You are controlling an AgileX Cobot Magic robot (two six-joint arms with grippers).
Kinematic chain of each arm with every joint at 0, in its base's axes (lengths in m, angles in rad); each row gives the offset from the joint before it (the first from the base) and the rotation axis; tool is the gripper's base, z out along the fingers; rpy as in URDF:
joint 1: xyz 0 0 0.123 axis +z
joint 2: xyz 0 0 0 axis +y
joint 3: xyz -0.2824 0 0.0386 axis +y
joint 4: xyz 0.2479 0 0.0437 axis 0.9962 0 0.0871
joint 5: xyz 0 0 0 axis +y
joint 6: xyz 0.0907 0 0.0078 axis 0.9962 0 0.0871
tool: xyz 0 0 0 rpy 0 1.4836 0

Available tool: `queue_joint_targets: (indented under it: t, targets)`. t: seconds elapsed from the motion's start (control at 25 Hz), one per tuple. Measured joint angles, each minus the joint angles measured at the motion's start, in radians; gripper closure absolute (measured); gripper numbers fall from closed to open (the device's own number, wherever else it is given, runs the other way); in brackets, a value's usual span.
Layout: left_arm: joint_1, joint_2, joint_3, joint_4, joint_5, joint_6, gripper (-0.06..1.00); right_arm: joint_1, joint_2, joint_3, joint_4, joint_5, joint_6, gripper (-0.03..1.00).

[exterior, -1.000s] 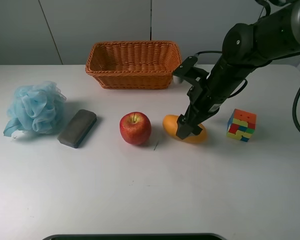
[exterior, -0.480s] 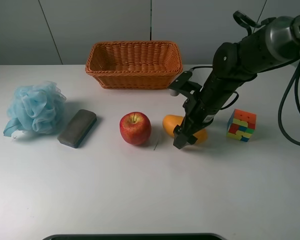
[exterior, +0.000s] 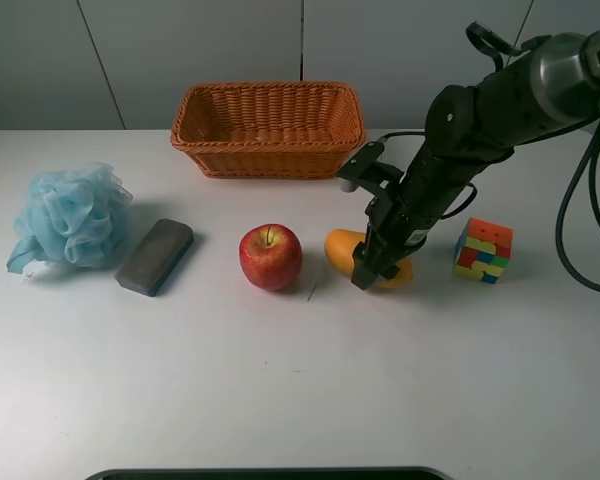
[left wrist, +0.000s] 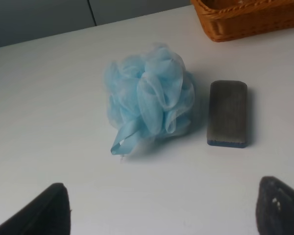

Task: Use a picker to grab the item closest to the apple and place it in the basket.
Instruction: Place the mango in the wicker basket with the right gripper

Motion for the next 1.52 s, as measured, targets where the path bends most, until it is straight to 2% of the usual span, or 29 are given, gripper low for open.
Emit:
queue_joint_targets:
  t: [0.12,0.28,0.68,0.88,1.04,1.2,1.52]
  targets:
    - [0.0,0.0,0.0,0.0,0.0,0.0,0.22,0.0,-0.014,-0.005,-0.002,0.016,0.0,0.48]
    - [0.0,0.0,0.0,0.0,0.0,0.0,0.22,0.0,-0.053,-0.048,-0.009,0.114,0.021,0.48]
    - [0.0,0.0,0.0,0.0,0.0,0.0,0.22,0.0,-0.126,-0.251,-0.042,0.46,0.27,0.48]
    - [0.0,0.0,0.0,0.0,0.0,0.0,0.22,0.0,-0.126,-0.434,-0.047,0.558,0.397,0.48]
    - [0.0,0.0,0.0,0.0,0.0,0.0,0.22,0.0,-0.084,-0.601,-0.06,0.601,0.456,0.48]
    - [0.0,0.0,0.0,0.0,0.0,0.0,0.22,0.0,0.028,-0.789,-0.064,0.605,0.472,0.48]
    - [0.0,0.0,0.0,0.0,0.0,0.0,0.22,0.0,0.278,-1.143,-0.064,0.483,0.478,0.48]
